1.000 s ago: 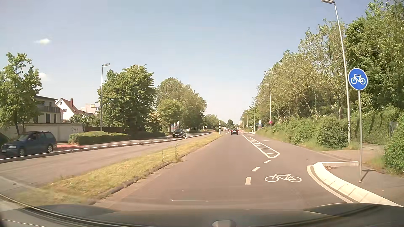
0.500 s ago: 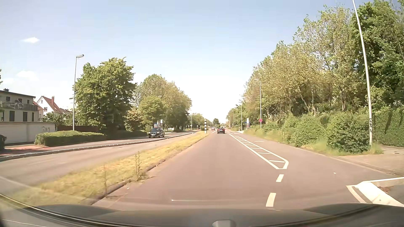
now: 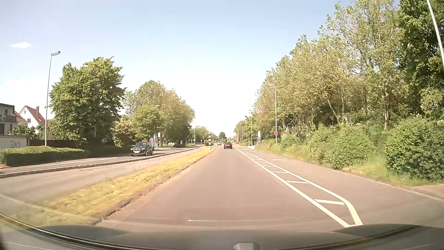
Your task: Follow the waypoints while adhering to traffic rules and regulations
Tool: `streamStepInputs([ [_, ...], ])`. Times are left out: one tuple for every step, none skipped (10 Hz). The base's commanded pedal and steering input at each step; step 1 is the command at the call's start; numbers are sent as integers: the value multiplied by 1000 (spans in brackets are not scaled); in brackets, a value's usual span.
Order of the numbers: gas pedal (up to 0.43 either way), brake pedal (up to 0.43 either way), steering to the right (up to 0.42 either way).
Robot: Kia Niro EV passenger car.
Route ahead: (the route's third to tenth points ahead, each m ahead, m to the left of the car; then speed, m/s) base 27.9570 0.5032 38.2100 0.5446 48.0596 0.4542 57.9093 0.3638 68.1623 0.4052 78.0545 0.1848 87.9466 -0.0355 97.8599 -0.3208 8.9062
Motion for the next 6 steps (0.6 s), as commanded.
streamStepInputs([
  [228,0,36],
  [228,0,24],
  [228,0,10],
  [228,0,6],
  [228,0,5],
  [228,0,4],
])
